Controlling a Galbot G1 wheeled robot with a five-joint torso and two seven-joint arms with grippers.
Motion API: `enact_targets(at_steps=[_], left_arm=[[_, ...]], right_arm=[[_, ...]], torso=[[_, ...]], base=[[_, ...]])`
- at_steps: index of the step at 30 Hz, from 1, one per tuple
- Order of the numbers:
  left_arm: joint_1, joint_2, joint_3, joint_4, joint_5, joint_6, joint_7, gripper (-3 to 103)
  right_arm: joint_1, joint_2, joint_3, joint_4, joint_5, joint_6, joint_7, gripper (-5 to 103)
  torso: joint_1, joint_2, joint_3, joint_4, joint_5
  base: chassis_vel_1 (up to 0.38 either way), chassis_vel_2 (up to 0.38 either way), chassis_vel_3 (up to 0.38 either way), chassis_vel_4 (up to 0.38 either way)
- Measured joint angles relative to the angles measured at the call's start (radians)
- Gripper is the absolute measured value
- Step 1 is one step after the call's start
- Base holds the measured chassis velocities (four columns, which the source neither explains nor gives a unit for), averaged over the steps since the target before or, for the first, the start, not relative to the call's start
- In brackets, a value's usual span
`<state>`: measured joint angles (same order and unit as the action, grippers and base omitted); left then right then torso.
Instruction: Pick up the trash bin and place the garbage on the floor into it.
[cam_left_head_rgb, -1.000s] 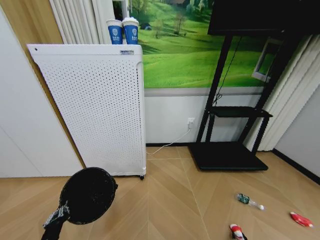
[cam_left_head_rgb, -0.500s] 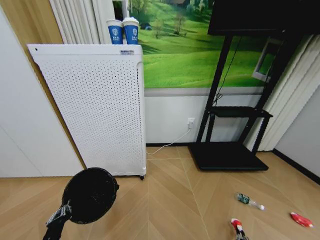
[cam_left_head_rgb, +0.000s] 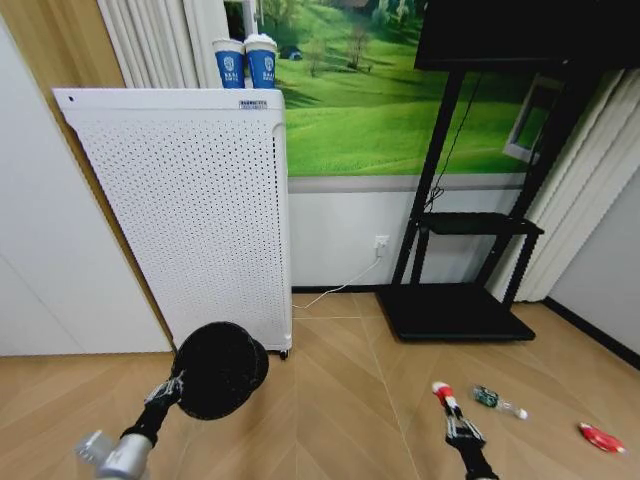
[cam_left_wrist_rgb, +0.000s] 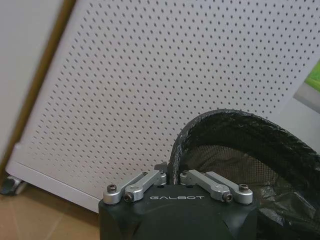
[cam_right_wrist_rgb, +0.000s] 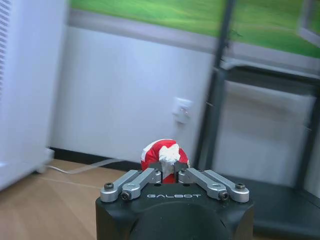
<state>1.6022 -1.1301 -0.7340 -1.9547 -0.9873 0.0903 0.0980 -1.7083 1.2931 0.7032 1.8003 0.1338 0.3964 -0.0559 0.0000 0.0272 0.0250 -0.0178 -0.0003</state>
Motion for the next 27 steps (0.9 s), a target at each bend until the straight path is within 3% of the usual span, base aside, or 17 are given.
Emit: enact_targets(at_steps=[2, 3, 6, 8, 11, 13, 17, 19, 24, 27], left_arm=[[-0.068, 0.107, 0.113, 0.058, -0.045, -0.005, -0.018, 6], [-0.095, 0.144, 0.156, 0.087, -0.051, -0.008, -0.019, 6], [-0.136, 0.185, 0.216, 0.132, -0.052, -0.011, -0.016, 6], [-0.219, 0.218, 0.312, 0.221, -0.039, -0.016, -0.008, 6], [-0.297, 0.218, 0.387, 0.286, -0.025, -0.021, -0.003, 6], [-0.399, 0.201, 0.493, 0.352, -0.001, -0.031, 0.005, 6], [-0.483, 0.193, 0.584, 0.386, 0.015, -0.024, 0.024, 6], [-0.575, 0.184, 0.685, 0.402, 0.008, -0.008, 0.027, 6], [-0.652, 0.172, 0.764, 0.425, 0.015, -0.019, 0.019, 6], [-0.709, 0.130, 0.832, 0.470, 0.123, -0.056, 0.055, 6]], right_arm=[[-0.017, -0.038, -0.032, 0.061, -0.032, -0.008, -0.009, 11], [-0.019, -0.048, -0.044, 0.081, -0.040, -0.008, -0.011, 11], [-0.027, -0.054, -0.057, 0.106, -0.041, -0.010, -0.014, 11], [-0.043, -0.053, -0.075, 0.144, -0.034, -0.002, -0.030, 11], [-0.060, -0.046, -0.088, 0.174, -0.027, 0.025, -0.069, 11], [-0.085, -0.041, -0.110, 0.226, -0.017, 0.064, -0.126, 11], [-0.097, -0.040, -0.138, 0.269, -0.018, 0.075, -0.144, 11], [-0.092, -0.042, -0.179, 0.298, -0.032, 0.074, -0.149, 11], [-0.070, -0.047, -0.232, 0.312, -0.058, 0.063, -0.152, 11], [-0.017, -0.033, -0.280, 0.241, -0.167, 0.112, -0.153, 11]], torso=[[0.000, 0.000, 0.000, -0.0017, 0.0002], [0.000, 0.000, 0.000, -0.0010, 0.0007], [0.000, 0.000, 0.000, -0.0011, 0.0002], [0.000, 0.000, 0.000, -0.0006, 0.0004], [0.000, 0.000, 0.000, -0.0005, 0.0000], [0.000, 0.000, 0.000, -0.0010, 0.0004], [0.000, 0.000, 0.000, -0.0012, 0.0000], [0.000, 0.000, 0.000, -0.0012, 0.0002], [0.000, 0.000, 0.000, -0.0009, 0.0008], [0.000, 0.000, 0.000, -0.0008, 0.0011]], base=[[0.000, 0.000, 0.000, 0.000], [0.000, 0.000, 0.000, 0.000], [0.000, 0.000, 0.000, 0.000], [0.000, 0.000, 0.000, 0.000], [0.000, 0.000, 0.000, 0.000], [0.000, 0.000, 0.000, 0.000], [0.000, 0.000, 0.000, 0.000], [0.000, 0.000, 0.000, 0.000], [0.000, 0.000, 0.000, 0.000], [0.000, 0.000, 0.000, 0.000]])
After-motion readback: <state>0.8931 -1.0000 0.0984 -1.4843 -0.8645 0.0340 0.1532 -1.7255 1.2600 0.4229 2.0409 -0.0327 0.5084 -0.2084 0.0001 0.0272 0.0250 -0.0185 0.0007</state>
